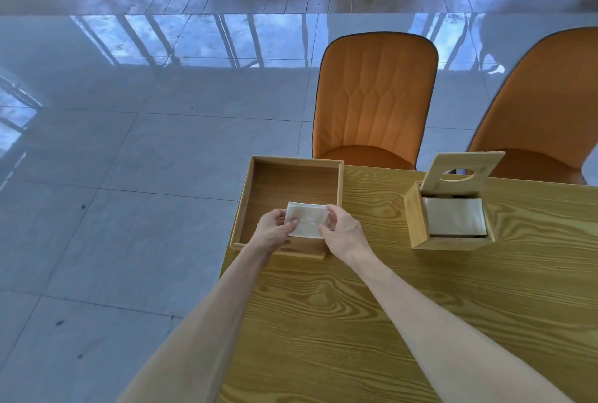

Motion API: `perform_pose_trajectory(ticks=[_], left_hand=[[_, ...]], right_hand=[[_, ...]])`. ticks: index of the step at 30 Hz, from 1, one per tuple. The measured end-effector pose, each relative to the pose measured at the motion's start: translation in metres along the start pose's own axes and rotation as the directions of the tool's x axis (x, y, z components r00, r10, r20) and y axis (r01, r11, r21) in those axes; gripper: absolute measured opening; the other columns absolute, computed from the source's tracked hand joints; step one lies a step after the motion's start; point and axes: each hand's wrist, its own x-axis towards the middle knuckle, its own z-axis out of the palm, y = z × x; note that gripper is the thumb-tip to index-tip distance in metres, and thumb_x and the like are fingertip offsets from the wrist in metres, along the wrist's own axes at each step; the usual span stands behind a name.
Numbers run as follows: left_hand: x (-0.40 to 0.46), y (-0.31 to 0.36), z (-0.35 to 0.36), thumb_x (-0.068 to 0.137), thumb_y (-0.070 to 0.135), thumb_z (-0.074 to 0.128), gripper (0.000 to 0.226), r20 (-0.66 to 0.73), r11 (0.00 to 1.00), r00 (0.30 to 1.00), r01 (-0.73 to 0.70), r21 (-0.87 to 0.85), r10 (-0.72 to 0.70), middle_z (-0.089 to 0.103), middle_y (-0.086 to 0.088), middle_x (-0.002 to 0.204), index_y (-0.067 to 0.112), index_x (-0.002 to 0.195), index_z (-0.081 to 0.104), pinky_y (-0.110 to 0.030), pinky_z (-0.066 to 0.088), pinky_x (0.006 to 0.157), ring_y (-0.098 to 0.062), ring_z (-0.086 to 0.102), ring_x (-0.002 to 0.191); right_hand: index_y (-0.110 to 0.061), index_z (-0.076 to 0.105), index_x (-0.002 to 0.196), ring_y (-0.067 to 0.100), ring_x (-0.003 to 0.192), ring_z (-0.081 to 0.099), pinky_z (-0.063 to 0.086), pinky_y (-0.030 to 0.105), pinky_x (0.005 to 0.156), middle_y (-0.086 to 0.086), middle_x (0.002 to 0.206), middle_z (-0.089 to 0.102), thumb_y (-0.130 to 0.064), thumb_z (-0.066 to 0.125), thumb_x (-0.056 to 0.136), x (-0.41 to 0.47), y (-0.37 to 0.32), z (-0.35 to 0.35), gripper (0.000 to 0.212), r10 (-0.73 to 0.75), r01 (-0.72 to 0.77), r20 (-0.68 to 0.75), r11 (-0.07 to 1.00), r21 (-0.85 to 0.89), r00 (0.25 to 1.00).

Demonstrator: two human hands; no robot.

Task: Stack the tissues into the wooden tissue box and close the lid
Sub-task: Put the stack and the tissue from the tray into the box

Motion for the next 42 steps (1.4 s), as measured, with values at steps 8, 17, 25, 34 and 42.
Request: perform_pose_trajectory(ticks=[8,17,25,34,42], left_hand=[[-0.035,0.001,0.002,0.097,0.022,0.063,0.034,0.253,0.996,0.964,-0.070,-0.049,0.080,0.066,-0.004,0.118,0.011,0.129,0.058,-0.044,0.047,0.104,-0.017,0.059,0.110],[-0.067,-0.014,0.049,0.095,0.020,0.066,0.018,0.469,0.993,0.880,-0.112,0.046,0.078,0.060,-0.002,0.099,0.015,0.112,0.061,-0.032,0.042,0.087,-0.017,0.052,0.093],[-0.083,-0.039,0.097,0.093,0.015,0.069,0.008,0.302,0.972,0.941,-0.200,0.126,0.154,0.070,-0.002,0.101,0.016,0.101,0.067,-0.016,0.044,0.068,-0.009,0.056,0.080],[-0.090,-0.057,0.111,0.092,0.019,0.069,0.014,0.154,0.945,0.957,-0.272,0.183,0.246,0.071,0.005,0.086,0.032,0.088,0.069,-0.017,0.043,0.057,-0.009,0.056,0.066],[-0.089,-0.067,0.115,0.091,0.019,0.071,0.006,0.143,0.932,0.946,-0.315,0.181,0.292,0.071,0.004,0.097,0.024,0.095,0.070,-0.025,0.046,0.061,-0.009,0.055,0.065]], right_hand=[[-0.023,0.048,0.140,0.012,0.107,0.060,0.046,0.011,0.078,-0.009,0.116,0.061,-0.028,0.084,0.075,-0.015,0.031,-0.030,0.075,-0.062,0.059,0.007,0.972,0.228,0.998],[-0.029,0.066,0.117,0.011,0.089,0.056,0.047,0.023,0.082,-0.012,0.105,0.064,-0.023,0.087,0.069,-0.057,0.099,-0.080,0.053,-0.134,0.110,0.116,0.975,0.190,0.984],[-0.031,0.077,0.091,0.004,0.093,0.061,0.047,0.026,0.086,-0.020,0.084,0.068,-0.029,0.077,0.081,-0.087,0.137,-0.095,0.011,-0.170,0.168,-0.017,0.981,-0.096,0.985],[-0.030,0.073,0.106,0.010,0.099,0.056,0.050,0.029,0.079,-0.012,0.109,0.071,-0.031,0.069,0.087,-0.089,0.155,-0.081,0.020,-0.250,0.218,-0.079,0.933,-0.288,0.965],[-0.038,0.067,0.102,0.010,0.082,0.060,0.050,0.026,0.070,-0.010,0.089,0.067,-0.037,0.063,0.090,-0.086,0.159,-0.085,0.013,-0.267,0.236,-0.086,0.934,-0.268,0.960]])
